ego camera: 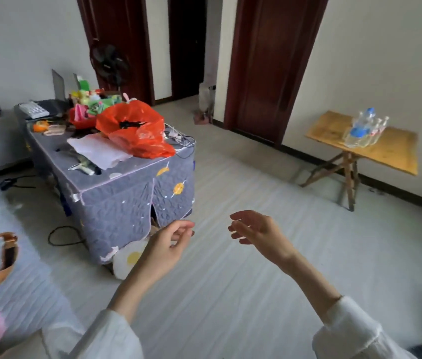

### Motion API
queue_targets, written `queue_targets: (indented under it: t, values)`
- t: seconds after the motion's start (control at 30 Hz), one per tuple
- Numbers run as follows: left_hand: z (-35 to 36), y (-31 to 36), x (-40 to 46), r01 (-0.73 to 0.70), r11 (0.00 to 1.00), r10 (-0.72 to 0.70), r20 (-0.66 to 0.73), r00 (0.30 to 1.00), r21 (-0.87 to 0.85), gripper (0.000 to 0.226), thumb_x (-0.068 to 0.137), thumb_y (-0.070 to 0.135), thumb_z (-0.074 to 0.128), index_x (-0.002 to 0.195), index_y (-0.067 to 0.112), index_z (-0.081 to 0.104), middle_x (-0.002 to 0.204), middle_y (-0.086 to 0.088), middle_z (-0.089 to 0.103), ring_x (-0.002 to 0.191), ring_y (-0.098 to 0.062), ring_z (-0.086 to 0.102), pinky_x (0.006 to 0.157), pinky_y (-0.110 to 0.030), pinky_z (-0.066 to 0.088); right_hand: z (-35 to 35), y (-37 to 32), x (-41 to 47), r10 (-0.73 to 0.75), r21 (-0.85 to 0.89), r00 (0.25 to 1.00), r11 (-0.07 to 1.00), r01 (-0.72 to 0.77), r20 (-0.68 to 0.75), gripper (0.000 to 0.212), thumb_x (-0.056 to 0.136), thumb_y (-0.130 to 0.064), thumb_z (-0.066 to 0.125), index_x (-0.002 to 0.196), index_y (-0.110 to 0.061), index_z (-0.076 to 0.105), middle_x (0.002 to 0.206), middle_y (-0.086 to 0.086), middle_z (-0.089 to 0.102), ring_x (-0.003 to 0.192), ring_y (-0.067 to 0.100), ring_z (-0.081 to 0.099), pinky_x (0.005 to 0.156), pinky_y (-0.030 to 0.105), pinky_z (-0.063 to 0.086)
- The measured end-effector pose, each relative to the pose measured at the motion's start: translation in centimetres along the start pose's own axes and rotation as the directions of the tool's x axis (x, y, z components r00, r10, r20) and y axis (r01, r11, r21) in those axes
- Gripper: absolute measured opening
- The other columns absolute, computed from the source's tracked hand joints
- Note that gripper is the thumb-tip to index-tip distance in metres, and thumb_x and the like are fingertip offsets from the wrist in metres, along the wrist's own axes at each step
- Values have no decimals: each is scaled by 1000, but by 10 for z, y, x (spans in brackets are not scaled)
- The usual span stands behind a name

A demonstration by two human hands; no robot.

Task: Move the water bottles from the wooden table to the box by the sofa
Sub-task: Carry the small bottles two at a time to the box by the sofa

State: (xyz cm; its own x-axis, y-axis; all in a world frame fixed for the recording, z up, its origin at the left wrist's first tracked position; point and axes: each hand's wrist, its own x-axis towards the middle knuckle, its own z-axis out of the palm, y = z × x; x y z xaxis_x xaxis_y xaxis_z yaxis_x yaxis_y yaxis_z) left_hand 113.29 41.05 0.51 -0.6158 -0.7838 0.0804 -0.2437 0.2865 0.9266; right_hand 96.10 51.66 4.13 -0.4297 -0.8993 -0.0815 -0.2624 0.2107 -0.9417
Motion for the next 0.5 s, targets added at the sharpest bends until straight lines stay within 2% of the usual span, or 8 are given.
queue_targets:
  t: [0.07, 0.1, 0.2, 0.3, 0.5]
  values:
    - [28, 8, 46, -51, 999, 52, 72, 996, -9, 15, 90, 8, 50, 100, 13, 60, 91, -3, 66, 79, 0, 61, 72, -8, 44, -35, 10, 19, 26, 17, 996, 1000, -25, -85, 18, 89, -15, 53, 105, -11, 59, 91, 8, 65, 82, 20, 62, 78, 33, 50]
    - [42, 11, 70, -73, 997, 74, 107, 992, -13, 15, 90, 8, 50, 99, 15, 60, 91, -2, 66, 80, -2, 62, 72, -7, 44, -52, 15, 31, 34, 19, 992, 999, -32, -123, 18, 89, -15, 54, 105, -11, 59, 91, 8, 65, 83, 20, 63, 78, 33, 50]
    - [81, 19, 141, -114, 993, 118, 202, 972, -32, 15, 90, 10, 50, 96, 21, 58, 91, -2, 67, 88, -16, 63, 78, -20, 46, -100, 30, 70, 48, 4, 974, 999, -48, -221, 17, 89, -17, 54, 104, -13, 60, 91, 7, 66, 82, 19, 64, 77, 32, 51]
    - [116, 27, 215, -163, 986, 169, 279, 945, -43, 19, 90, 14, 50, 91, 31, 58, 90, 3, 68, 91, -17, 64, 83, -30, 48, -149, 41, 118, 40, -13, 949, 999, -47, -314, 16, 88, -20, 55, 103, -16, 60, 91, 5, 68, 82, 17, 66, 79, 33, 53]
    - [179, 57, 363, -239, 968, 248, 384, 889, -72, 24, 90, 19, 50, 87, 42, 56, 90, 12, 67, 91, -11, 64, 83, -27, 48, -242, 49, 210, 56, -22, 890, 997, -74, -454, 17, 88, -25, 55, 104, -20, 61, 91, -1, 69, 84, 13, 68, 79, 29, 55]
